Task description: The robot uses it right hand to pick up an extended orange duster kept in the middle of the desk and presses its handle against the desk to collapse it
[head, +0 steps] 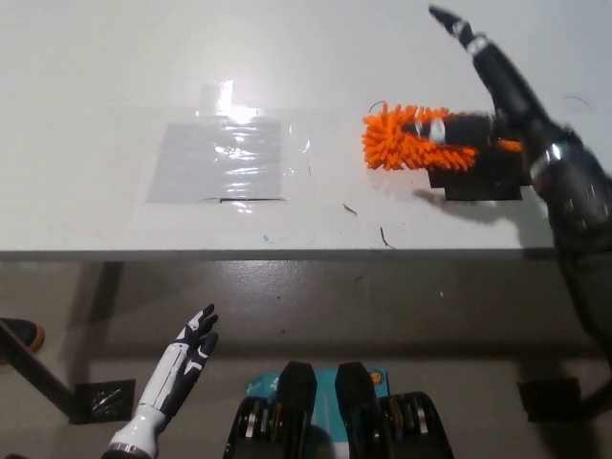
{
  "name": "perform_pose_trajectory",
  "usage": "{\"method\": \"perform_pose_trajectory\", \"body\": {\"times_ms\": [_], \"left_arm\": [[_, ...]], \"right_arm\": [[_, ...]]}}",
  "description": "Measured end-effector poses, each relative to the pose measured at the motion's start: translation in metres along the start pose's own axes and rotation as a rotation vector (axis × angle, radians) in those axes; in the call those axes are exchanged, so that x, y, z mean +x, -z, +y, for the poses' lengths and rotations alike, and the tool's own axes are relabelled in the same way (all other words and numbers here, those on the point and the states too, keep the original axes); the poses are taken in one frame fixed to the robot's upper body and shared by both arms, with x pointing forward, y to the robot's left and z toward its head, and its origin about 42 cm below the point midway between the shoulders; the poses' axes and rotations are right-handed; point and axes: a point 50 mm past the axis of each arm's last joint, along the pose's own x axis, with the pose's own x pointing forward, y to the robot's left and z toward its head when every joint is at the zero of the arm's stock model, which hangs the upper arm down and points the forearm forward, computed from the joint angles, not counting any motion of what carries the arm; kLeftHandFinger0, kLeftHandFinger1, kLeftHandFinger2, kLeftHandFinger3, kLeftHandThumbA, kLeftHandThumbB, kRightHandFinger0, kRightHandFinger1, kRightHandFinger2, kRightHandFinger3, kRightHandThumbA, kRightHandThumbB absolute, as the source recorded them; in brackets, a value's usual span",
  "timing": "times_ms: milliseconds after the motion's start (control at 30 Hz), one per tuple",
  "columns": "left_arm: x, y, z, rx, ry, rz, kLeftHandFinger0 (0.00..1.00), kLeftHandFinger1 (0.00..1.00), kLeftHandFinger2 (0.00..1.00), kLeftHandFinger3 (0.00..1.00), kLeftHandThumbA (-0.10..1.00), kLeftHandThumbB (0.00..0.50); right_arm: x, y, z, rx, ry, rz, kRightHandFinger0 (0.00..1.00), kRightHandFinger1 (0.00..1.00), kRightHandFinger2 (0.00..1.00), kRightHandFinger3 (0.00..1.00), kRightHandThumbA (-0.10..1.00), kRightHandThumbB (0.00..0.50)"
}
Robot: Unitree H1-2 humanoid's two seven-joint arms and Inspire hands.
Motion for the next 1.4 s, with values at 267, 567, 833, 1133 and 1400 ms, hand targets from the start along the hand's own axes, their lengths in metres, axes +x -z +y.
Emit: {"method": "perform_pose_trajectory", "body": {"times_ms": [267,567,833,1133,1400], "left_arm": [[0.004,0.000,0.000,0.001,0.002,0.002,1.00,1.00,1.00,1.00,1.00,0.500],[0.020,-0.011,0.003,0.009,0.002,-0.031,1.00,1.00,1.00,1.00,1.00,0.500],[0.043,-0.030,0.007,0.023,0.005,-0.092,1.00,1.00,1.00,1.00,1.00,0.500],[0.044,-0.039,0.003,0.027,0.020,-0.129,1.00,1.00,1.00,1.00,1.00,0.500],[0.020,-0.047,0.001,-0.021,0.021,-0.181,1.00,1.00,1.00,1.00,1.00,0.500]], "right_arm": [[-0.085,0.014,0.027,0.069,0.012,0.008,1.00,1.00,1.00,1.00,1.00,0.326],[-0.176,-0.011,0.039,0.142,0.095,-0.057,1.00,1.00,1.00,1.00,1.00,0.276],[-0.221,-0.026,0.057,0.255,0.197,-0.127,1.00,1.00,1.00,1.00,1.00,0.175],[-0.225,0.010,0.084,0.323,0.215,-0.067,1.00,1.00,1.00,1.00,1.00,0.147],[-0.227,0.028,0.095,0.372,0.206,-0.044,1.00,1.00,1.00,1.00,1.00,0.124]]}}
